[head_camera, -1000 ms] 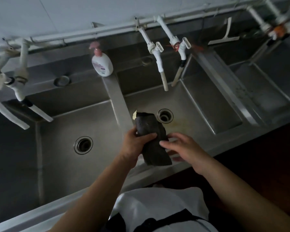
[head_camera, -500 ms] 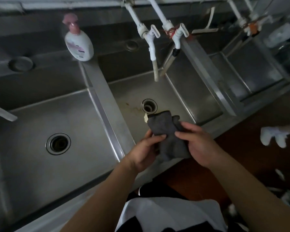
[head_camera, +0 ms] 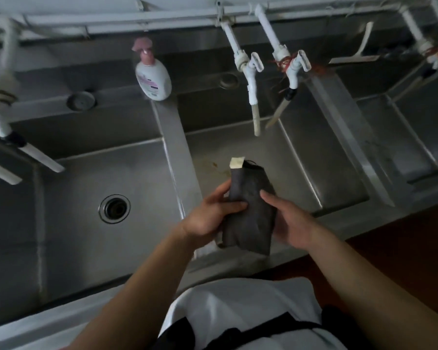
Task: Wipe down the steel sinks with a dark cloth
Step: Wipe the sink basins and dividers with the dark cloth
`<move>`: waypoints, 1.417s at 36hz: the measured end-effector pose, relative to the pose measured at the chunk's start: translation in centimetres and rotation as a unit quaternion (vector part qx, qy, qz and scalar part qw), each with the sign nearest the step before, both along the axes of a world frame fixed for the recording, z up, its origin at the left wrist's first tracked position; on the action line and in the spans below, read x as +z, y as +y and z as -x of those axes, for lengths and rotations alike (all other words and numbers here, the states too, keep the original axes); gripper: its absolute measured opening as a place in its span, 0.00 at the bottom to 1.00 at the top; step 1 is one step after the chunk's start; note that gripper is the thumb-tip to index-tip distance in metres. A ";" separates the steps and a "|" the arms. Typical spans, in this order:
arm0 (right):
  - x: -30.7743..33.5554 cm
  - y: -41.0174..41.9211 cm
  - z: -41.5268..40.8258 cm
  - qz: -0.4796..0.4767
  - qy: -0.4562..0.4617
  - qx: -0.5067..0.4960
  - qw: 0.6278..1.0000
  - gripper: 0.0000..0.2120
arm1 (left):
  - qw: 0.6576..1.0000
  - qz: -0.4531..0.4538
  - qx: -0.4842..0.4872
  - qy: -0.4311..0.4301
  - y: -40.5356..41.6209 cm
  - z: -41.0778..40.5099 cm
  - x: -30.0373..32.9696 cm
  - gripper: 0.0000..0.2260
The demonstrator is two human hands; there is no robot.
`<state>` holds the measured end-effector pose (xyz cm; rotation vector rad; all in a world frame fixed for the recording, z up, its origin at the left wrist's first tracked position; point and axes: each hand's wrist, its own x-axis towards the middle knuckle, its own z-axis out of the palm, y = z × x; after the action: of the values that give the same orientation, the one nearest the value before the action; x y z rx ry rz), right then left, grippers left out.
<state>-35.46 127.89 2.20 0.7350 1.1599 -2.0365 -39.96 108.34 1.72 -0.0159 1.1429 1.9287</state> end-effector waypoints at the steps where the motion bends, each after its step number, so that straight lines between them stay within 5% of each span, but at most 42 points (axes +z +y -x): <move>1: -0.4 0.7 0.1 0.074 0.012 0.030 0.997 0.33 | 0.999 -0.032 -0.018 -0.010 0.0 0.0 0.5 0.23; 5: -2.4 2.4 1.4 0.220 0.024 0.069 0.973 0.32 | 0.998 0.018 -0.008 -0.059 1.0 0.4 1.6 0.23; 9: -4.6 1.9 3.7 0.188 -0.002 0.025 0.982 0.23 | 0.966 0.257 0.008 0.026 2.8 1.7 0.9 0.28; 14: -9.0 2.0 5.2 0.094 -0.072 -0.067 0.991 0.17 | 0.951 0.307 -0.030 0.014 2.8 4.0 -0.6 0.27; 18: -12.6 3.8 7.5 0.041 -0.121 -0.142 0.982 0.15 | 0.858 0.494 0.084 0.110 1.6 7.7 -3.1 0.21; 21: -15.3 5.9 9.9 -0.028 -0.134 -0.135 0.981 0.14 | 0.784 0.598 0.049 0.156 0.3 10.7 -6.3 0.30; 28: -20.8 6.5 14.9 -0.166 -0.085 0.038 0.982 0.14 | 0.642 0.724 0.070 0.243 0.8 11.4 -14.1 0.25; 31: -22.7 4.3 18.1 -0.335 0.022 0.123 0.934 0.14 | 0.585 0.751 0.086 0.295 1.5 10.6 -14.8 0.25; 34: -24.4 1.7 21.7 -0.458 0.176 0.203 0.847 0.18 | 0.583 0.740 0.073 0.328 1.5 10.5 -14.9 0.24; 38: -26.7 -2.0 27.6 -0.505 0.360 0.203 0.757 0.28 | 0.593 0.727 0.097 0.333 1.4 10.5 -14.8 0.26; 41: -28.1 -5.5 32.5 -0.561 0.374 0.179 0.716 0.30 | 0.592 0.730 0.099 0.328 1.5 10.7 -15.2 0.26; 45: -31.4 -8.9 37.0 -0.582 0.391 0.286 0.654 0.27 | 0.590 0.729 0.113 0.327 1.4 10.9 -15.8 0.27; 49: -33.8 -9.2 36.7 -0.536 0.371 0.358 0.669 0.28 | 0.599 0.723 0.116 0.323 1.3 10.9 -15.9 0.27; 51: -34.4 -9.0 36.0 -0.548 0.369 0.389 0.642 0.29 | 0.603 0.722 0.113 0.319 1.2 10.7 -15.9 0.27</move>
<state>-71.49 118.89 -32.22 -0.2686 2.6470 -0.6437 -50.70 109.57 -14.14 -0.3797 3.0161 0.5780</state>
